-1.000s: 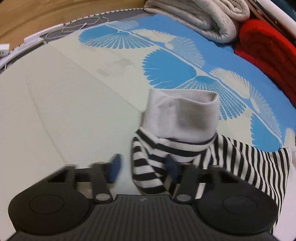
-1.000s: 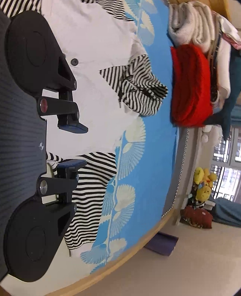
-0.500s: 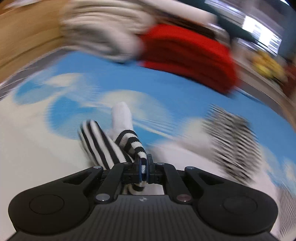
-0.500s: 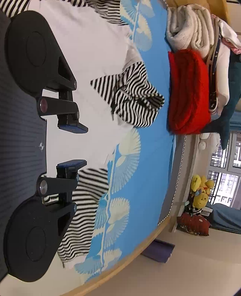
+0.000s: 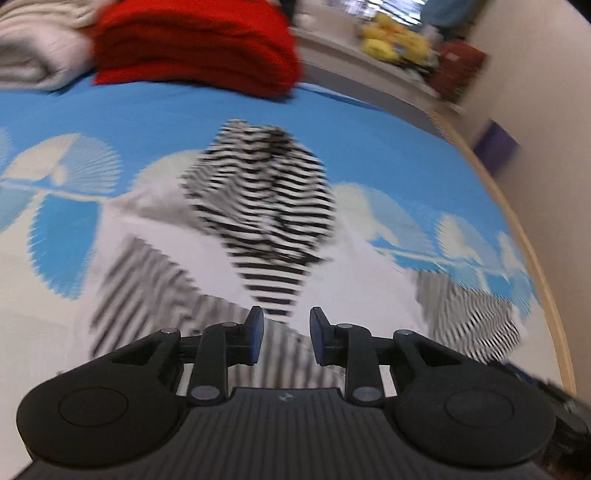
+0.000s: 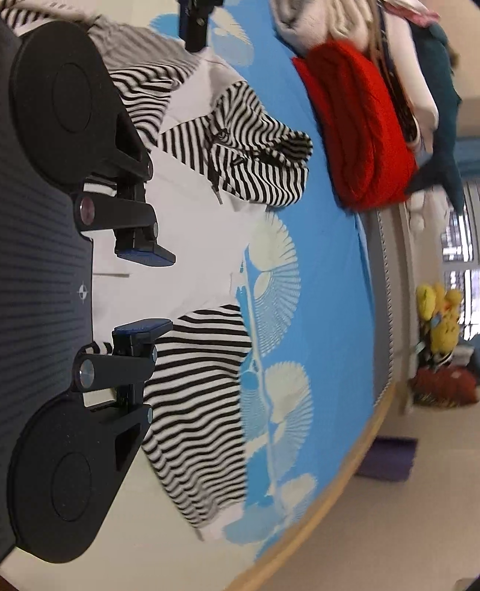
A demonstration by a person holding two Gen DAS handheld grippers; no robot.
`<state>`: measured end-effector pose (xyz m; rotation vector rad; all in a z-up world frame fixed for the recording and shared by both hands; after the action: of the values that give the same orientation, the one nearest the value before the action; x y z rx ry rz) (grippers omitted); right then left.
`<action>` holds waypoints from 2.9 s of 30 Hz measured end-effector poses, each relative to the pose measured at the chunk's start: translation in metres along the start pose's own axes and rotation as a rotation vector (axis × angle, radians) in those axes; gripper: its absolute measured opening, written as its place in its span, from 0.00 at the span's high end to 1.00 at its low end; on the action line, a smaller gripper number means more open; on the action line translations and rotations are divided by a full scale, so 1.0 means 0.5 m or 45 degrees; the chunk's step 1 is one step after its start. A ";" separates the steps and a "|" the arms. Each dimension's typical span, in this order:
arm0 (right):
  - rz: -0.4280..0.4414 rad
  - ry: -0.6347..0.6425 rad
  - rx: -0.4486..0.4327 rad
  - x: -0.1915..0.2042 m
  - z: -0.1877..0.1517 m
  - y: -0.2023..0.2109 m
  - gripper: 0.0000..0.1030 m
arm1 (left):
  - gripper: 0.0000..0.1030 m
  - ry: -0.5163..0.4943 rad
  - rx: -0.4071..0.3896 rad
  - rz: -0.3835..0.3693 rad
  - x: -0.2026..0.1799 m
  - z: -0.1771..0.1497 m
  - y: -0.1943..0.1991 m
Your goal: Fold small clothes
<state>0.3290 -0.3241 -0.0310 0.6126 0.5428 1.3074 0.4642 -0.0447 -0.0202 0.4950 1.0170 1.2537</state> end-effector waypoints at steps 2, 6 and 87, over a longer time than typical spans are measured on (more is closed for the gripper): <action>0.024 -0.040 0.020 0.002 0.000 -0.014 0.69 | 0.71 0.028 -0.028 0.062 0.041 0.026 0.009; 0.086 -0.091 0.058 0.024 0.002 -0.045 0.69 | 0.67 0.077 -0.086 0.086 0.100 0.066 0.038; -0.303 -0.893 0.144 -0.630 -0.085 -0.253 0.49 | 0.60 -0.261 0.183 0.266 0.047 -0.057 -0.120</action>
<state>0.3329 -0.6480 -0.1410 1.0083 0.1018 0.7669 0.4722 -0.0460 -0.0900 0.8419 0.9015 1.2886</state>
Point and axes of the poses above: each gripper's, at about its wrist camera, not at the fingertips, and y roughly against the way its jaws point, x to its left, z to its top, the point moved 5 cm from there along -y, roughly the way its jaws point, and after that the axes turned 9 degrees about y, right-handed, at the moved point
